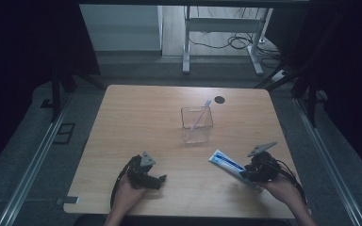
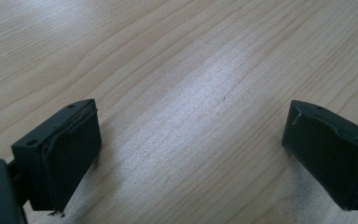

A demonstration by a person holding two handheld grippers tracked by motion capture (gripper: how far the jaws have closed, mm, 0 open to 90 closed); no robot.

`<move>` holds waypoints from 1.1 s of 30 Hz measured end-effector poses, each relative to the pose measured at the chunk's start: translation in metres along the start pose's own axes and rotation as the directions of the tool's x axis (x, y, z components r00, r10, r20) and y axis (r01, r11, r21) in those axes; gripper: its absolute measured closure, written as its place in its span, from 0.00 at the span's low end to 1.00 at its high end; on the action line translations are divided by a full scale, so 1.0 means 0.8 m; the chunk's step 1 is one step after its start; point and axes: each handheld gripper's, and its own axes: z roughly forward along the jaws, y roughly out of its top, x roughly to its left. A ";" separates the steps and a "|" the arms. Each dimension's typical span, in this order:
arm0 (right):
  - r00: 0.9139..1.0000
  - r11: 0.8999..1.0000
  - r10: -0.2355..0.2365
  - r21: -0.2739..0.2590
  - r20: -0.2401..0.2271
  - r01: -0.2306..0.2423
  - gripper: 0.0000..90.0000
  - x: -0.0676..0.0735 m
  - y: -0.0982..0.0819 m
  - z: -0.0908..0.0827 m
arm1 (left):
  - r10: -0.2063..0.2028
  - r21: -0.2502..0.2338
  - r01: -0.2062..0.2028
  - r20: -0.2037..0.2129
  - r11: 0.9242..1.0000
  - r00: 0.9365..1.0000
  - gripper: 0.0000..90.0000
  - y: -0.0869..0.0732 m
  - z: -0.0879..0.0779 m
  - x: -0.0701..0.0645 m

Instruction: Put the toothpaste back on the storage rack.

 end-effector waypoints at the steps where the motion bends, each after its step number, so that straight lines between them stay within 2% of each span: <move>1: 1.000 1.000 -0.003 0.008 0.006 0.003 0.66 0.000 0.001 0.001 | 0.000 0.000 0.000 -0.001 1.000 1.000 0.05 0.000 0.000 0.000; 4: 1.000 0.999 -0.018 0.047 0.006 0.018 0.60 -0.002 0.009 0.008 | -0.002 0.000 0.002 0.000 1.000 1.000 0.05 0.000 0.000 0.000; 10: 0.999 0.994 -0.039 0.106 0.013 0.038 0.59 -0.003 0.020 0.016 | -0.003 0.000 0.003 0.000 1.000 1.000 0.05 0.000 0.000 0.000; 12: 0.998 0.988 -0.052 0.147 0.021 0.048 0.58 -0.002 0.025 0.020 | -0.003 0.000 0.003 0.000 1.000 1.000 0.05 0.000 0.000 0.000; 19: 0.998 0.976 -0.057 0.212 0.024 0.051 0.55 -0.006 0.026 0.034 | -0.003 0.000 0.003 -0.001 1.000 1.000 0.05 0.000 0.000 0.000; 28: 0.998 0.969 -0.052 0.244 0.018 0.046 0.55 -0.006 0.029 0.044 | -0.003 0.000 0.003 0.000 1.000 1.000 0.05 0.000 0.000 0.000; 33: 0.999 0.966 -0.039 0.256 0.008 0.035 0.61 -0.009 0.031 0.047 | -0.003 0.000 0.003 -0.001 1.000 1.000 0.05 0.000 0.000 0.000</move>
